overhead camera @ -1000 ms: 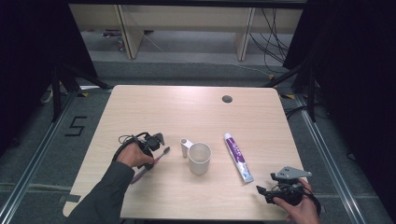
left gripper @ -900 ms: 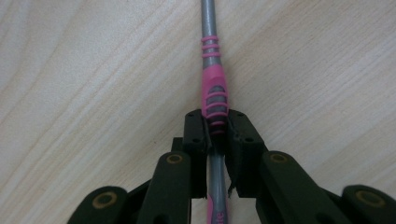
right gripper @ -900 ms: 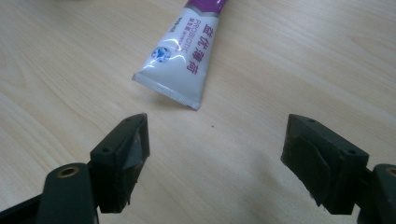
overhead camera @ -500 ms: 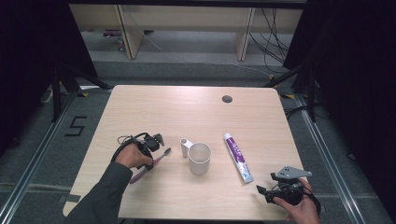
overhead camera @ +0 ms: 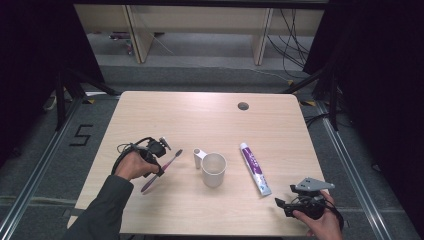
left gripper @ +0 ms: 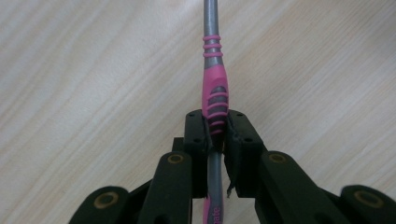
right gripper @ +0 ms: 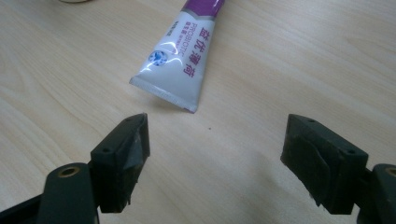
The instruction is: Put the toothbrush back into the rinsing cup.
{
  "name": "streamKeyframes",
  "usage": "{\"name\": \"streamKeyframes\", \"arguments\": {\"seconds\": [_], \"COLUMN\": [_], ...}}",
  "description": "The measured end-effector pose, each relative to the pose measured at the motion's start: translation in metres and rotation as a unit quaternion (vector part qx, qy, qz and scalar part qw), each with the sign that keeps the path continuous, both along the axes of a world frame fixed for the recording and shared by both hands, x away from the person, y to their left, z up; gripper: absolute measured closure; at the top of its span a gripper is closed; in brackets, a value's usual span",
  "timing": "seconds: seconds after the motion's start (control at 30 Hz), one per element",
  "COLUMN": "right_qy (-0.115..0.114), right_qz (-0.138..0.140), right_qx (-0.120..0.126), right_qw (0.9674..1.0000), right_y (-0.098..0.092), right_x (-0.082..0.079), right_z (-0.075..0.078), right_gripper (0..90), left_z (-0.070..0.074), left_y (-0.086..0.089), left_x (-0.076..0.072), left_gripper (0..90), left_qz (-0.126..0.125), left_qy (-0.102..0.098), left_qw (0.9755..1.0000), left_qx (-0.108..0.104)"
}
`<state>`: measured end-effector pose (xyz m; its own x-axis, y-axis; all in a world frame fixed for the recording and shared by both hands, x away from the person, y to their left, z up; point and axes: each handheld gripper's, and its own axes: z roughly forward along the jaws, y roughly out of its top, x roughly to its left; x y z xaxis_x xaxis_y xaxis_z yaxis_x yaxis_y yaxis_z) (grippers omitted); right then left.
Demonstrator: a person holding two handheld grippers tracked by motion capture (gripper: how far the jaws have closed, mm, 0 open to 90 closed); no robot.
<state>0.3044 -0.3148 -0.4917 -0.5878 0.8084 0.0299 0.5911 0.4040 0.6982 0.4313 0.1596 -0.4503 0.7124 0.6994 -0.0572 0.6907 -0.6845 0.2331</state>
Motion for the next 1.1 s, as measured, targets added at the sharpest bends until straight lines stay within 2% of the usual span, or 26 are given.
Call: {"name": "streamKeyframes", "arguments": {"seconds": [0.03, 0.07, 0.1, 0.17, 0.27, 0.33, 0.37, 0.4, 0.43, 0.47, 0.5, 0.57, 0.6, 0.63, 0.67, 0.7, 0.73, 0.8, 0.83, 0.87, 0.9, 0.93, 0.97, 1.0, 1.03, 1.1], "right_qy": [0.000, -0.011, 0.008, -0.002, -0.011, -0.009, -0.012, -0.012, -0.012, -0.010, -0.010, -0.013, -0.012, -0.012, -0.011, -0.012, -0.013, -0.012, -0.013, -0.013, -0.014, -0.013, -0.013, -0.013, -0.014, -0.013], "right_qz": [0.000, 0.010, -0.005, 0.004, 0.005, 0.006, 0.005, 0.005, 0.005, 0.002, 0.002, 0.006, 0.005, 0.005, 0.002, 0.004, 0.005, 0.002, 0.002, 0.002, 0.004, 0.004, 0.003, 0.001, 0.001, 0.005], "right_qx": [0.000, -0.007, 0.004, -0.004, -0.007, -0.009, -0.009, -0.009, -0.010, -0.011, -0.011, -0.010, -0.013, -0.013, -0.011, -0.009, -0.010, -0.007, -0.005, -0.005, -0.005, -0.009, -0.011, -0.010, -0.005, -0.006], "right_qw": [1.0000, 0.9999, 0.9999, 1.0000, 0.9999, 0.9999, 0.9999, 0.9999, 0.9999, 0.9999, 0.9999, 0.9999, 0.9998, 0.9998, 0.9999, 0.9999, 0.9999, 0.9999, 0.9999, 0.9999, 0.9999, 0.9999, 0.9998, 0.9999, 0.9999, 0.9999], "right_y": [0.000, -0.002, 0.001, -0.001, -0.002, -0.002, -0.002, -0.002, -0.002, -0.002, -0.002, -0.002, -0.002, -0.002, -0.002, -0.002, -0.002, -0.002, -0.002, -0.002, -0.002, -0.002, -0.002, -0.002, -0.002, -0.002], "right_x": [0.000, 0.002, -0.001, 0.001, 0.001, 0.002, 0.001, 0.001, 0.001, 0.001, 0.001, 0.001, 0.001, 0.001, 0.001, 0.001, 0.001, 0.001, 0.002, 0.002, 0.002, 0.001, 0.001, 0.001, 0.002, 0.002], "right_z": [0.000, 0.000, 0.001, 0.000, 0.001, 0.001, 0.001, 0.001, 0.001, 0.001, 0.001, 0.001, 0.001, 0.001, 0.001, 0.001, 0.001, 0.001, 0.000, 0.000, 0.000, 0.001, 0.001, 0.001, 0.000, 0.001], "right_gripper": [23.7, 23.7, 23.7, 23.7, 23.7, 23.8, 23.8, 23.8, 23.8, 23.8, 23.8, 23.8, 23.8, 23.8, 23.8, 23.8, 23.8, 23.8, 23.8, 23.8, 23.8, 23.8, 23.8, 23.8, 23.8, 23.8], "left_z": [0.000, 0.002, 0.008, 0.010, 0.017, 0.020, 0.024, 0.024, 0.026, 0.029, 0.029, 0.032, 0.032, 0.032, 0.031, 0.030, 0.031, 0.031, 0.031, 0.031, 0.032, 0.032, 0.033, 0.033, 0.033, 0.033], "left_y": [0.000, 0.000, 0.003, 0.004, 0.007, 0.009, 0.011, 0.011, 0.012, 0.013, 0.013, 0.014, 0.014, 0.014, 0.014, 0.014, 0.015, 0.016, 0.016, 0.016, 0.016, 0.016, 0.016, 0.016, 0.016, 0.015], "left_x": [0.000, -0.002, -0.002, -0.003, -0.004, -0.006, -0.008, -0.008, -0.009, -0.011, -0.011, -0.014, -0.014, -0.016, -0.017, -0.019, -0.020, -0.024, -0.026, -0.026, -0.028, -0.029, -0.031, -0.033, -0.035, -0.037], "left_gripper": [79.4, 79.4, 79.4, 79.4, 79.4, 79.4, 79.4, 79.4, 79.4, 79.4, 79.4, 79.4, 79.4, 79.4, 79.4, 79.4, 79.4, 79.3, 79.4, 79.4, 79.4, 79.3, 79.3, 79.4, 79.4, 79.3], "left_qz": [0.000, 0.007, 0.004, 0.003, 0.002, 0.015, 0.019, 0.019, 0.022, 0.022, 0.022, 0.025, 0.025, 0.028, 0.031, 0.032, 0.031, 0.043, 0.046, 0.046, 0.046, 0.049, 0.051, 0.054, 0.057, 0.063], "left_qy": [0.000, -0.002, -0.021, -0.026, -0.050, -0.069, -0.085, -0.085, -0.089, -0.106, -0.106, -0.127, -0.127, -0.135, -0.150, -0.157, -0.158, -0.184, -0.193, -0.193, -0.198, -0.211, -0.216, -0.225, -0.236, -0.246], "left_qw": [1.0000, 0.9999, 0.9996, 0.9992, 0.9975, 0.9953, 0.9930, 0.9930, 0.9917, 0.9884, 0.9884, 0.9838, 0.9838, 0.9814, 0.9775, 0.9755, 0.9748, 0.9660, 0.9626, 0.9626, 0.9606, 0.9558, 0.9533, 0.9493, 0.9445, 0.9384], "left_qx": [0.000, -0.007, -0.021, -0.029, -0.050, -0.067, -0.079, -0.079, -0.090, -0.106, -0.106, -0.123, -0.123, -0.134, -0.145, -0.151, -0.154, -0.177, -0.185, -0.185, -0.190, -0.198, -0.205, -0.213, -0.222, -0.235]}}
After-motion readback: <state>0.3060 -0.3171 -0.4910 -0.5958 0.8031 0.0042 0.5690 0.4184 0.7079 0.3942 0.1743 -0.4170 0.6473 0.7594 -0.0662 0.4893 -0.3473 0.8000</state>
